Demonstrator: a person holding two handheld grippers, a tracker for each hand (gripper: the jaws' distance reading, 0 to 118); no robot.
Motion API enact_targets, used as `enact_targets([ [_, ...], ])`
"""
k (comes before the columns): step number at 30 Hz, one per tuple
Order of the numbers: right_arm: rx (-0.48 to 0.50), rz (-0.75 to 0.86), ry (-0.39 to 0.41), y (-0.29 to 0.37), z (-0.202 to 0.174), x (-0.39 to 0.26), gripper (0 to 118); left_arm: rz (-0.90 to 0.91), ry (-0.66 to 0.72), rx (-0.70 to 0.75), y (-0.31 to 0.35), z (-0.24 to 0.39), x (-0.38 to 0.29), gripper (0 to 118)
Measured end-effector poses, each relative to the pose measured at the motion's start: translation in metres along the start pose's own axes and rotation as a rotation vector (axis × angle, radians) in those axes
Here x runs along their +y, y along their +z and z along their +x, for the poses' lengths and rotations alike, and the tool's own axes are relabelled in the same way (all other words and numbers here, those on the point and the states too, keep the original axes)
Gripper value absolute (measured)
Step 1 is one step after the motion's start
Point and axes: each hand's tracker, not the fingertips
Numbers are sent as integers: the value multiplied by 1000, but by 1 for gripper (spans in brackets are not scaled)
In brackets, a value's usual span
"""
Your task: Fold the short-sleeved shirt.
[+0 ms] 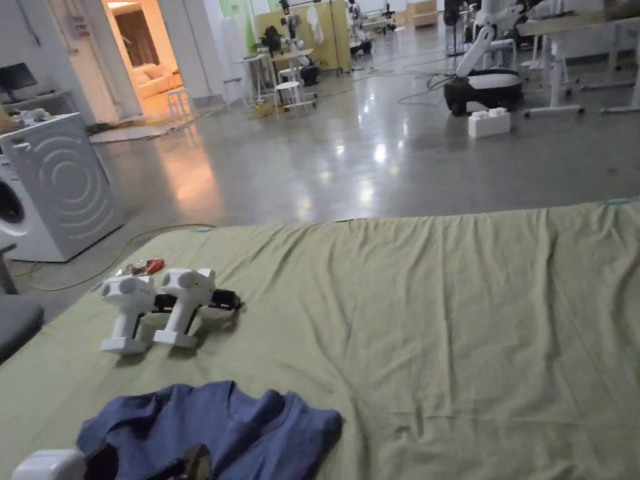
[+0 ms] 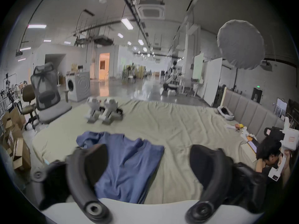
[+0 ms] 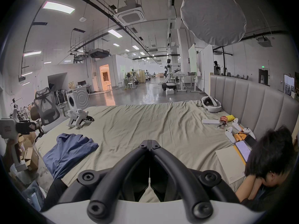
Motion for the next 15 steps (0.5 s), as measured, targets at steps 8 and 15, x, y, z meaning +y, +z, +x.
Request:
enact_targets([
  [8,13,-128,-31,-34,3,-22,2,-264,75,-5,-157,-62,-20,117],
  [15,-26,-248,-52,-63,9,-37,2,-511,63,61,-313,-91,-57,116],
])
